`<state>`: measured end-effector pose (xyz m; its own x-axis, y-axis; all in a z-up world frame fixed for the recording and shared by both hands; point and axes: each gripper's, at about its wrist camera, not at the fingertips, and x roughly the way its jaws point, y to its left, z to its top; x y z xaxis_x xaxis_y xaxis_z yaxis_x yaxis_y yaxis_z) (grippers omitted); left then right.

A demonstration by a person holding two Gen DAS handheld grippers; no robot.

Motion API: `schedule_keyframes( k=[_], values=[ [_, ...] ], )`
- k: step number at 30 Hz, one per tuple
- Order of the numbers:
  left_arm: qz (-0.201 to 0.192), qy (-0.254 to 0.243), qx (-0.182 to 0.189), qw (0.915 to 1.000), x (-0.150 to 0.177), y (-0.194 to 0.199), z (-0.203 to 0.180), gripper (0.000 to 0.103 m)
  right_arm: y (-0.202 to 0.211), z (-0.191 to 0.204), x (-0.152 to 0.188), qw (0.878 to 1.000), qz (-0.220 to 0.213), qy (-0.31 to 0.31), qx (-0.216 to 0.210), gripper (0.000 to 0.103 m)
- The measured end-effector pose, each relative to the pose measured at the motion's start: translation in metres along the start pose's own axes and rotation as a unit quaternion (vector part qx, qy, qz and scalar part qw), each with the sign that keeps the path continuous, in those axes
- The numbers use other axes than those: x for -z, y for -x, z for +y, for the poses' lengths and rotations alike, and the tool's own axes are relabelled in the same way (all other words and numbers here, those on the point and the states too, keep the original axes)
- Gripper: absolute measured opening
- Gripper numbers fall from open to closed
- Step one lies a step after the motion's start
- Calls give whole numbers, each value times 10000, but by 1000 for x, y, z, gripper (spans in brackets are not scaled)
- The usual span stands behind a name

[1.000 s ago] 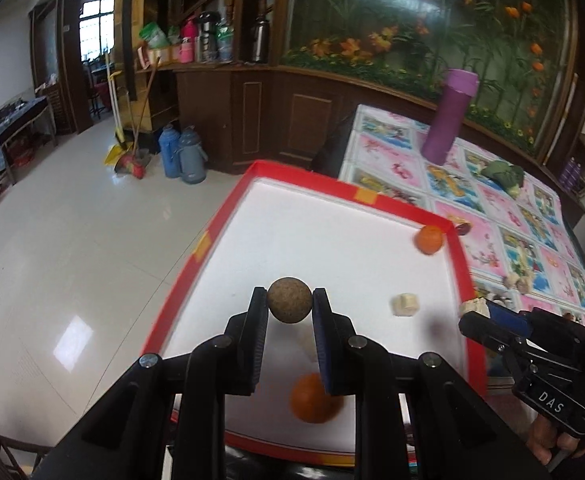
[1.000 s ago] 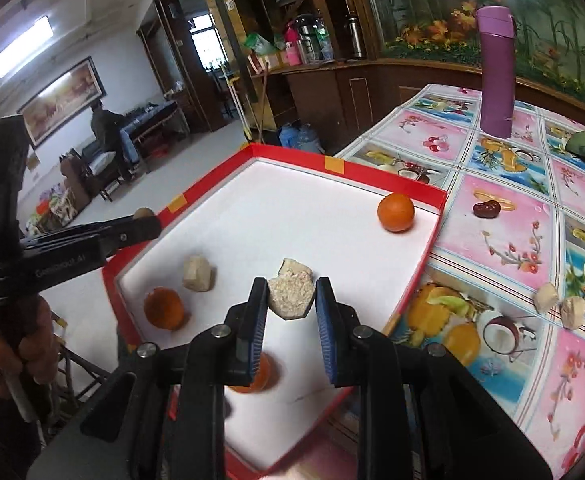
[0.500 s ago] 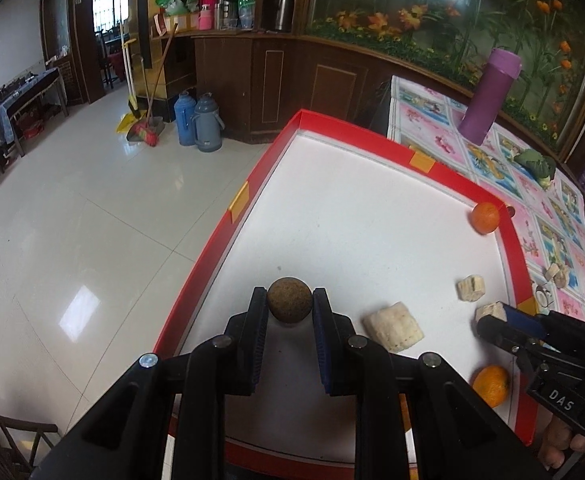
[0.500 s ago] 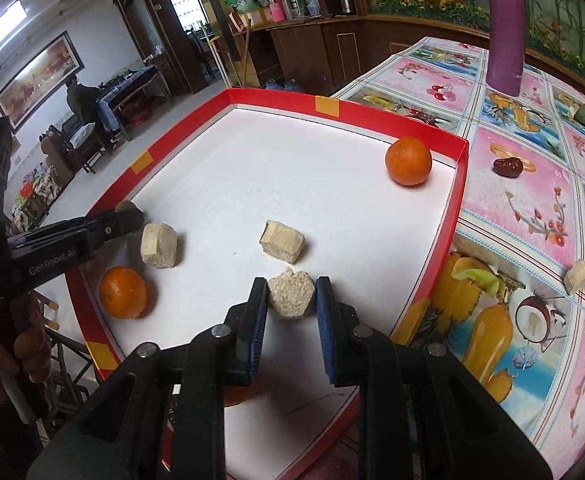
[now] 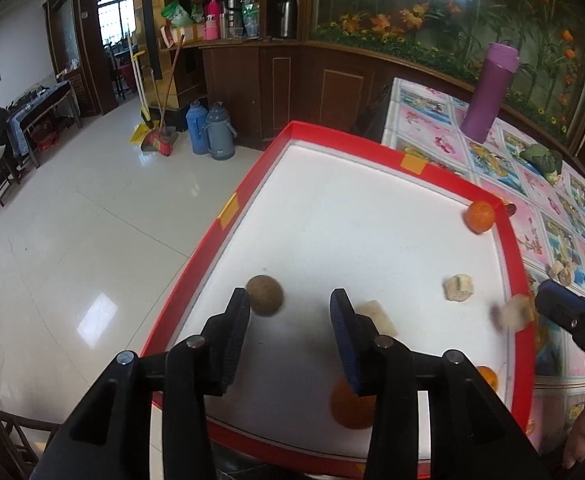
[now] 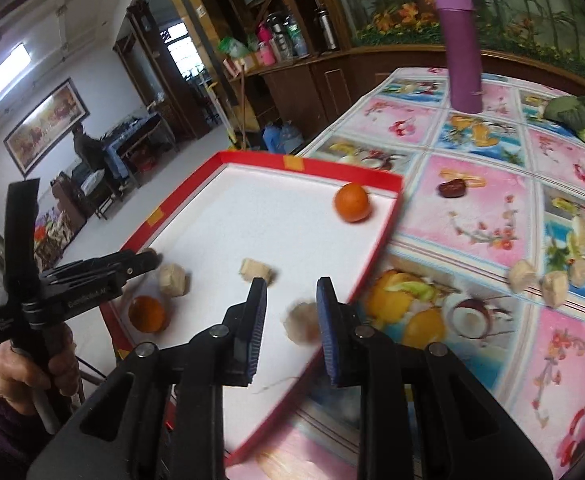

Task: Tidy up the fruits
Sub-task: 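Carry the beige cube and a brown nut into the tray and release both, then grasp a beige cube with the left tool while the right tool grasps a dark red date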

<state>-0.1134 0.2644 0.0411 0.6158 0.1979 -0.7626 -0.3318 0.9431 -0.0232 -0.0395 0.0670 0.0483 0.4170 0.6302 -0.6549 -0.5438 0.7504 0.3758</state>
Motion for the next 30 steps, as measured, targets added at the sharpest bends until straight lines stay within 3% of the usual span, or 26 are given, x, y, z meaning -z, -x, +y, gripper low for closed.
schedule_keyframes(
  k=[9, 17, 26, 30],
  values=[
    [-151, -467, 322, 9983, 1, 23, -43, 47, 38, -58, 13, 9976, -269, -459, 435, 28],
    [-136, -1000, 709, 9924, 6, 35, -95, 47, 95, -121, 32, 9882, -678, -982, 960, 28],
    [-145, -1983, 1222, 9724, 9, 33, -181, 48, 145, -187, 65, 9731, -735, -1356, 1712, 28],
    [-29, -2316, 1361, 9632, 5, 14, -216, 48, 159, -210, 76, 9667, -698, -1526, 1932, 28]
  ],
)
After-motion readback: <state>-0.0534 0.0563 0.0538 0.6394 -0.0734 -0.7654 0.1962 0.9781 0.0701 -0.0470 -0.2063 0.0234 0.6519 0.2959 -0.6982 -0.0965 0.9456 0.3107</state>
